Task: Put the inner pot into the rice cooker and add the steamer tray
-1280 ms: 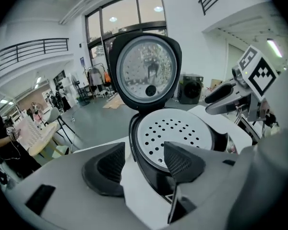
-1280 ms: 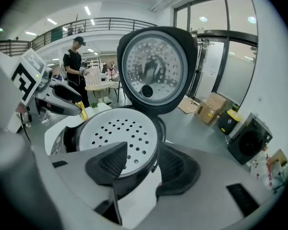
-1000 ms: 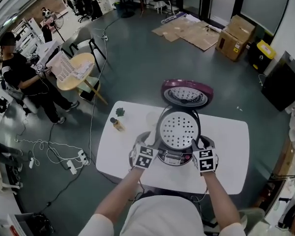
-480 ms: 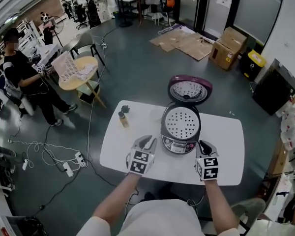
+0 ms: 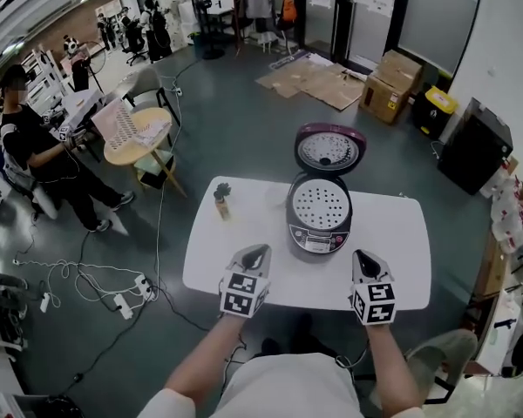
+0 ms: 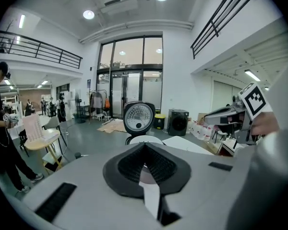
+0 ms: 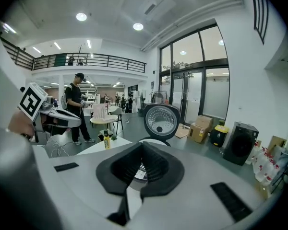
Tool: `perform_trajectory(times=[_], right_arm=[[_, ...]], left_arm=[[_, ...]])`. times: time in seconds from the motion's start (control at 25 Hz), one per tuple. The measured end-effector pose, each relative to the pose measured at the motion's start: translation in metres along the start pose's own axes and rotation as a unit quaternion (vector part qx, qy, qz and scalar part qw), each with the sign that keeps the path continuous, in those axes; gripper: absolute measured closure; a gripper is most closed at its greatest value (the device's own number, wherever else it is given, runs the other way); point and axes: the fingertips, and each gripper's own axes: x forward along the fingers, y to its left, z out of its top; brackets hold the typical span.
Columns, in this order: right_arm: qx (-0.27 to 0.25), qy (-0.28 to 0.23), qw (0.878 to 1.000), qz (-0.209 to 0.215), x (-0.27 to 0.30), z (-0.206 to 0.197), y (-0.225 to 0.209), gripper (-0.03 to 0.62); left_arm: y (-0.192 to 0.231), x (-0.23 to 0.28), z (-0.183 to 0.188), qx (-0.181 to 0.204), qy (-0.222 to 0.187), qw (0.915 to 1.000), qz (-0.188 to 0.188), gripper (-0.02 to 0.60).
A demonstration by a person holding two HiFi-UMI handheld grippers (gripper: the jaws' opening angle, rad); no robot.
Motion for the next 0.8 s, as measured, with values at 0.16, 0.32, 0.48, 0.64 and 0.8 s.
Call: perform_trajectory(times=[0.16,0.32,0.48,0.64,0.8], right_arm=[[0.005,-0.013,1.0,0.001,-0.02,-0.001,-0.004,0.583],[0.009,-0.026,1.0,0.004,-0.031,0.001,-0.016,0.583],[0.011,-0.039,0.999,0.022,-0.039,0.007,-0.026,0.583],[0.005,-0.055,0.998,0.037,-0.043,0.018,-0.034,0.583],[0.007,-0.064,0.997,0.046,-0.045,0.026,-0.043,0.583]], left_arm=[[-0.02,-0.01,0.005,0.003,-0.012,0.9998,-0.016,0.568],[-0.03,-0.015,0.019,-0.002,-0.037,0.9991,-0.021,0.568],[-0.036,-0.015,0.026,-0.014,-0.05,0.9986,-0.009,0.568],[-0.045,-0.012,0.032,-0.017,-0.055,0.9983,-0.006,0.568],[-0.052,-0.008,0.036,-0.019,-0.054,0.9983,-0.006,0.568]])
